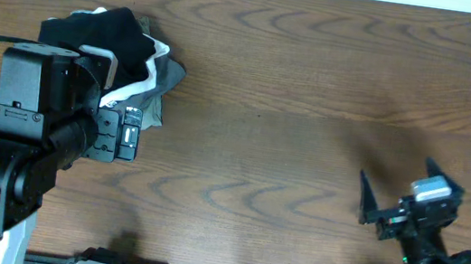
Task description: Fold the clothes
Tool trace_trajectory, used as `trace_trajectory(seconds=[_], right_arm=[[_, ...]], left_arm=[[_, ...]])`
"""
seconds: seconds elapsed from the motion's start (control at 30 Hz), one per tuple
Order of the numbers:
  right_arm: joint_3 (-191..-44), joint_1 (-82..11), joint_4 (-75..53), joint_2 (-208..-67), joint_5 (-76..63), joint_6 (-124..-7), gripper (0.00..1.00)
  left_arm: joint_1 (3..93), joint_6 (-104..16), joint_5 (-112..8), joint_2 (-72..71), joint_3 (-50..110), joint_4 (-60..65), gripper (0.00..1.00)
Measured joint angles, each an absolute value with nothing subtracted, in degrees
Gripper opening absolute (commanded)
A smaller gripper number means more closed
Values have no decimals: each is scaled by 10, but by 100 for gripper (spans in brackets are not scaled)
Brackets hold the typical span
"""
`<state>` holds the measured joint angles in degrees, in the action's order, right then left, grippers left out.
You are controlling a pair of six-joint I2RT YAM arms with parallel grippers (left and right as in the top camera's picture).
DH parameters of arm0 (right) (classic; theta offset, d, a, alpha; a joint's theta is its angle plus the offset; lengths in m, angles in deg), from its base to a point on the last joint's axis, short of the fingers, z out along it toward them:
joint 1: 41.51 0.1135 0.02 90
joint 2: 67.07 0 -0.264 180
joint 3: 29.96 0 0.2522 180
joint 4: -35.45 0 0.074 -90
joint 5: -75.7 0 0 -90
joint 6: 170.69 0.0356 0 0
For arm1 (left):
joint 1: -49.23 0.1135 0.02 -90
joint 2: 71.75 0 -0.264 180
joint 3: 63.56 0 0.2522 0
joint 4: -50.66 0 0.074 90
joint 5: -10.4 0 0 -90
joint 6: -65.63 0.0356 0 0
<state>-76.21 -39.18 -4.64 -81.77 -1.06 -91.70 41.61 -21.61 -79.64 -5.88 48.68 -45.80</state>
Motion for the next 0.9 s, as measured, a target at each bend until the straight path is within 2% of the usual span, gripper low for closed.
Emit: trace_trajectory(seconds=[0.27, 0.37, 0.9], right_arm=[[-574, -386, 70, -690, -23, -896, 99], [-534, -386, 113, -681, -24, -884, 99], [-443, -386, 185, -681, -25, -858, 99]], left_arm=[[416, -216, -796, -59, 486, -458, 98], [416, -216, -796, -59, 486, -458, 98], [416, -216, -796, -59, 486, -458, 98]])
